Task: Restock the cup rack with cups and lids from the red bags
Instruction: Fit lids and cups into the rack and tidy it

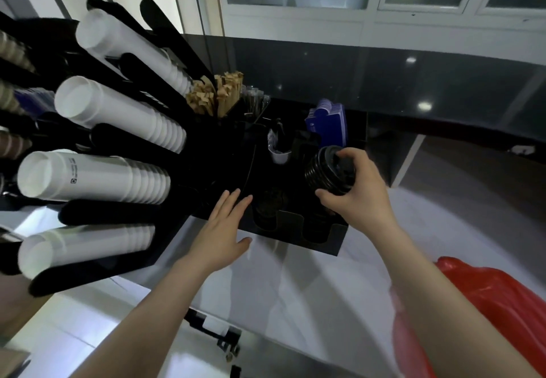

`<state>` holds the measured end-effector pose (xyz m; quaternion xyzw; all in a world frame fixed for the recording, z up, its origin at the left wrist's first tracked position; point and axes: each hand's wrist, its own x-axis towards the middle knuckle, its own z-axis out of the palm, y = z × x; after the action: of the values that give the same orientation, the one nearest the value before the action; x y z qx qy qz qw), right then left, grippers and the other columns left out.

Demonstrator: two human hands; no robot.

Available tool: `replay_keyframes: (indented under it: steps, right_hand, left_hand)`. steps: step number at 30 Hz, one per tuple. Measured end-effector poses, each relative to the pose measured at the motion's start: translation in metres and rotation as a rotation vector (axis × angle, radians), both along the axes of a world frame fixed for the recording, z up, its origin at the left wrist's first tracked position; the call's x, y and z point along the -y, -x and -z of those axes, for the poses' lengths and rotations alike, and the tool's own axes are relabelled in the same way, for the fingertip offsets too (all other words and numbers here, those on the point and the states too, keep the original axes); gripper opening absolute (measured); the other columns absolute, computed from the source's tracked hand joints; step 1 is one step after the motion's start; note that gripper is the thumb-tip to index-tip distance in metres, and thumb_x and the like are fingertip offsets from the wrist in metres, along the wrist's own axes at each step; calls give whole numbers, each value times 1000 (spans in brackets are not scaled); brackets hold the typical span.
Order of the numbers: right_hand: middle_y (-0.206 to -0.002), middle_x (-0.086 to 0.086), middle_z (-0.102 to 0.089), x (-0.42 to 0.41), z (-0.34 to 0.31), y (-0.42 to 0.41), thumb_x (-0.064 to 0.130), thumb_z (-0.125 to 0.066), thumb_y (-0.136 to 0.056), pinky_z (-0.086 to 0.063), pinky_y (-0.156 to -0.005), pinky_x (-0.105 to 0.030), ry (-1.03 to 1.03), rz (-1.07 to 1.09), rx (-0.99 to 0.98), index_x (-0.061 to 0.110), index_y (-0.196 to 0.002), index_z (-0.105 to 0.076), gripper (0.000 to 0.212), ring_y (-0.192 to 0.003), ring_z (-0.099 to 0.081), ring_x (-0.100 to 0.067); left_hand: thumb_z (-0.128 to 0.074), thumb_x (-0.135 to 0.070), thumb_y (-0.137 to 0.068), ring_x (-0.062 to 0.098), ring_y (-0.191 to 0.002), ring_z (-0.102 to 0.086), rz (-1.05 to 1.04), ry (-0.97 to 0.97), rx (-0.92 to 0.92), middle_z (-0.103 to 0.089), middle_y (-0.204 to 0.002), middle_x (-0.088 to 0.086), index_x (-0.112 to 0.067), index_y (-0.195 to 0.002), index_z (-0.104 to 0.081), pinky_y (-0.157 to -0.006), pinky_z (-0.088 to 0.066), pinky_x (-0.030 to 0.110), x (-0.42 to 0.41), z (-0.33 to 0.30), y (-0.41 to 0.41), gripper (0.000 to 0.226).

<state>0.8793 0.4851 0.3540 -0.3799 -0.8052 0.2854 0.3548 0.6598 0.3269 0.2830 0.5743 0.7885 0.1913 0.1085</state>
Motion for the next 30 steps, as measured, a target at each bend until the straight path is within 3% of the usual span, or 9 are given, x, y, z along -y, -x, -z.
replay_keyframes:
  steps: [5, 8, 14, 17, 20, 23, 26, 30]
  right_hand:
    - [-122, 13, -45, 9, -4, 14, 33, -83, -66, -33, -87, -11, 9, -85, -2, 35, -124, -42, 71, -110, -41, 0]
    - [-121, 13, -44, 17, -8, 29, 34, -83, -64, -40, -96, -26, 21, -136, 2, 36, -123, -40, 74, -117, -43, -9]
    - [-135, 5, -41, 31, -21, 105, 35, -83, -65, -31, -91, -14, 40, -306, 44, 35, -133, -33, 85, -118, -40, -5]
    - [-143, -4, -33, 36, -20, 162, 38, -81, -67, -35, -93, -22, 2, -354, 192, 27, -144, -25, 96, -125, -42, -19]
    - [-147, -13, -23, 40, -12, 204, 39, -79, -68, -47, -89, -34, -75, -348, 452, 20, -150, -15, 106, -120, -48, -35]
    - [-144, -21, -20, 39, 1, 224, 38, -80, -67, -44, -93, -43, -140, -310, 668, 14, -151, -8, 113, -121, -43, -45]
    - [-142, -21, -17, 36, 14, 230, 39, -81, -68, -43, -95, -45, -103, -300, 770, 14, -151, -6, 115, -122, -39, -49]
    - [-137, -19, -20, 36, 24, 237, 35, -83, -65, -44, -94, -45, -83, -315, 824, 15, -146, -16, 106, -118, -42, -49]
  left_hand:
    - [-60, -31, -91, 3, -143, 10, 2, -7, 9, 1, -160, -10, -26, -152, -12, -112, -10, 23, 4, -9, 3, 78]
    - [-59, -34, -91, 5, -144, 6, -55, -56, 44, 5, -158, -11, -22, -152, -8, -114, -11, 26, 17, -12, 8, 80]
    - [-63, -26, -89, 12, -146, -6, -253, -156, 83, -10, -160, -1, -16, -151, -16, -115, -17, 29, 49, -11, 35, 78]
    - [-63, -25, -88, 16, -147, -3, -252, -125, 79, -6, -160, 3, -12, -152, -12, -114, -16, 27, 59, -3, 45, 82]
    - [-61, -34, -89, 15, -146, 7, -242, -23, 56, 10, -160, 1, -13, -151, 3, -115, -8, 25, 65, 14, 51, 92]
    - [-65, -42, -85, 13, -146, 13, -228, 86, 62, 17, -158, -3, -18, -151, 9, -115, -4, 25, 70, 34, 53, 103]
    - [-60, -53, -84, 18, -145, 18, -192, 229, 40, 20, -157, 1, -15, -151, 8, -118, -1, 31, 72, 50, 54, 102]
    - [-39, -67, -88, 23, -146, 15, -202, 318, -9, 11, -160, 3, -19, -152, 2, -118, 3, 38, 74, 69, 55, 90]
